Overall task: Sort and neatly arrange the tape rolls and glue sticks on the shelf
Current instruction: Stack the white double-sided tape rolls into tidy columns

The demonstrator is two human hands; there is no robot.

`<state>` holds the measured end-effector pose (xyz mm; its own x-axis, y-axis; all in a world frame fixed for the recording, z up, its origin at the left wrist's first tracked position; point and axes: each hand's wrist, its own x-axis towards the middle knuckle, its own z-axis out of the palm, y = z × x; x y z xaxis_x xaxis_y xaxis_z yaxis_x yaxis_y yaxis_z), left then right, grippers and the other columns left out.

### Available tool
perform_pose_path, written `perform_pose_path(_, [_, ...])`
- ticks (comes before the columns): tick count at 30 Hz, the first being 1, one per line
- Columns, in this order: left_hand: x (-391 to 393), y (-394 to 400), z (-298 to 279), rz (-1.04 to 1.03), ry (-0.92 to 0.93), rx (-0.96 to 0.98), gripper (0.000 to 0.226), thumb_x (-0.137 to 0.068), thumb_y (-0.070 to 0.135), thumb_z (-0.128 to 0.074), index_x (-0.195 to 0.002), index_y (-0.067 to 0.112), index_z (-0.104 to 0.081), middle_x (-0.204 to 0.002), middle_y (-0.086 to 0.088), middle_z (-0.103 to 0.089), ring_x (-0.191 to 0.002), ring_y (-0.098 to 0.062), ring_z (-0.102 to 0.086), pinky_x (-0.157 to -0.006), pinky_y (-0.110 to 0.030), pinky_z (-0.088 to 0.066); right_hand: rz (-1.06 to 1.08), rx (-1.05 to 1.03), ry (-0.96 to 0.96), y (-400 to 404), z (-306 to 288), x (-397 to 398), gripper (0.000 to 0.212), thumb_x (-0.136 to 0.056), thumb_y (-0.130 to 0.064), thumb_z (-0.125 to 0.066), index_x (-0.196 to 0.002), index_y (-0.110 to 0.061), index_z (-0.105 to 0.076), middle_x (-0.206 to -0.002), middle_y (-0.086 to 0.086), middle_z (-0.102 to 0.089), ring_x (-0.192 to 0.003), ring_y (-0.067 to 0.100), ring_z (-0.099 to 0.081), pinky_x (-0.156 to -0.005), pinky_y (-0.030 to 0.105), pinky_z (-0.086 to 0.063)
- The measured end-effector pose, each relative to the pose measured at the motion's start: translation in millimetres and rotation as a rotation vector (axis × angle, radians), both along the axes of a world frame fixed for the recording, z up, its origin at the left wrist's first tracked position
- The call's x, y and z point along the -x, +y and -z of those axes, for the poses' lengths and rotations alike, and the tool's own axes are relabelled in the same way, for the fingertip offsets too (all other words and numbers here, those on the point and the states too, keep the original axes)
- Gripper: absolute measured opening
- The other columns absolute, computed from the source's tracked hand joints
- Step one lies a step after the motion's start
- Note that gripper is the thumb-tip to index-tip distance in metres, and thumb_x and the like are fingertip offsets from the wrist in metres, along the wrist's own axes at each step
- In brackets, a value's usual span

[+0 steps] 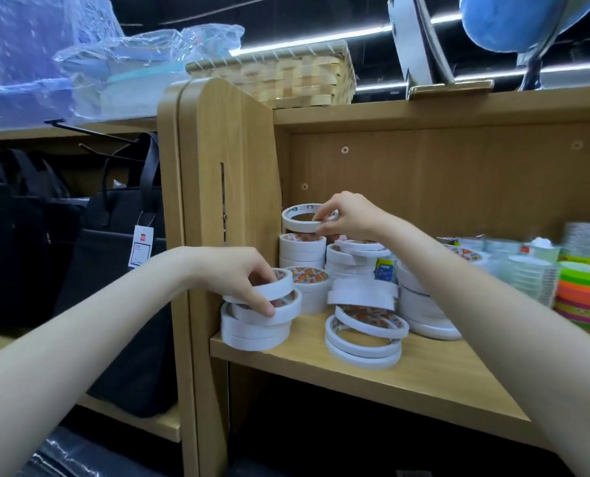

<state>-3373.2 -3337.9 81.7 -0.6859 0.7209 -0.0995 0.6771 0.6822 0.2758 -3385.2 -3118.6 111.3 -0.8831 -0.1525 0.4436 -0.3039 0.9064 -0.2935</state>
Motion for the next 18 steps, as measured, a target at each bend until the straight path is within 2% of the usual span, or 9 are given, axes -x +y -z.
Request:
perform_pose_path(2, [-0.2, -1.1, 0.5, 0.008, 0.002, -0.011, 0.028, -0.081, 0.035, -0.068, -0.104, 0.018, -0.066, -0.103, -0.001, -0.064, -0.096, -0.018, -0.059, -0.079, -0.028, -0.048, 0.05, 0.026, 0.052, -4.2, 7.2, 14.5, 0.021, -0.083, -0.014, -0.068, -0.102, -0.006, -0.07, -0.083, -0.003, -0.055, -0.072, 0.006, -0.052, -0.053, 0.004, -0.037])
perform_pose_path(3, [-0.8, -2.2, 0.9, 0.013, 0.007, -0.016, 0.027, -0.082, 0.034, -0.068, -0.103, 0.018, -0.065, -0.103, 0.0, -0.064, -0.096, -0.018, -0.058, -0.078, -0.027, -0.048, 0.078, 0.031, 0.06, -6.6, 13.4, 23.7, 0.024, -0.083, -0.014, -0.068, -0.105, -0.005, -0.069, -0.09, 0.002, -0.055, -0.082, 0.013, -0.055, -0.06, 0.008, -0.039])
perform_pose_path(6, [-2.5, -9.1, 0.9, 0.015, 0.013, -0.021, 0.02, -0.082, 0.031, -0.067, -0.1, 0.024, -0.063, -0.096, 0.01, -0.061, -0.09, -0.007, -0.057, -0.072, -0.019, -0.046, 0.192, -0.064, 0.039, -10.3, 34.6, 51.9, 0.027, -0.087, -0.013, -0.062, -0.113, -0.008, -0.065, -0.11, 0.012, -0.048, -0.104, 0.029, -0.054, -0.087, 0.03, -0.043])
perform_pose_path(8, [-3.6, -15.2, -2.0, 0.016, 0.013, -0.026, 0.014, -0.083, 0.028, -0.067, -0.096, 0.027, -0.063, -0.091, 0.014, -0.06, -0.085, -0.003, -0.057, -0.07, -0.016, -0.044, 0.233, -0.067, 0.042, -8.7, 42.5, 59.4, 0.03, -0.09, -0.008, -0.054, -0.119, -0.009, -0.061, -0.117, 0.015, -0.048, -0.109, 0.032, -0.052, -0.094, 0.034, -0.04])
perform_pose_path(10, [-4.5, -20.2, -6.0, 0.017, 0.017, -0.015, 0.009, -0.084, 0.023, -0.066, -0.089, 0.03, -0.063, -0.087, 0.016, -0.062, -0.083, -0.001, -0.058, -0.073, -0.016, -0.045, 0.248, -0.019, 0.115, -4.2, 42.9, 56.1, 0.032, -0.09, -0.003, -0.048, -0.12, -0.008, -0.058, -0.119, 0.016, -0.049, -0.11, 0.032, -0.052, -0.095, 0.037, -0.041])
perform_pose_path(12, [-5.1, -21.2, -10.0, 0.017, 0.034, 0.015, 0.014, -0.085, 0.021, -0.065, -0.086, 0.034, -0.061, -0.085, 0.019, -0.062, -0.081, 0.004, -0.058, -0.073, -0.013, -0.044, 0.226, -0.003, 0.163, 0.4, 37.1, 43.3, 0.031, -0.089, -0.001, -0.048, -0.116, -0.009, -0.06, -0.117, 0.014, -0.054, -0.105, 0.028, -0.056, -0.092, 0.037, -0.046])
perform_pose_path(15, [-3.7, -17.1, -12.8, 0.015, 0.121, 0.059, 0.017, -0.086, 0.02, -0.065, -0.085, 0.037, -0.059, -0.082, 0.022, -0.06, -0.074, 0.009, -0.055, -0.067, -0.011, -0.04, -0.081, 0.094, -0.066, -3.3, 29.9, 7.6, 0.023, -0.089, -0.005, -0.053, -0.107, -0.014, -0.064, -0.103, 0.005, -0.064, -0.082, 0.018, -0.064, -0.078, 0.034, -0.054])
perform_pose_path(18, [-3.4, -14.0, -9.7, -0.019, 0.284, 0.075, 0.016, -0.087, 0.022, -0.063, -0.101, 0.03, -0.063, -0.094, 0.016, -0.061, -0.084, 0.003, -0.054, -0.073, -0.014, -0.041, -0.38, 0.133, -0.319, -16.5, 31.7, -28.2, 0.024, -0.09, -0.012, -0.06, -0.113, -0.019, -0.061, -0.108, 0.003, -0.064, -0.086, 0.018, -0.064, -0.073, 0.031, -0.053])
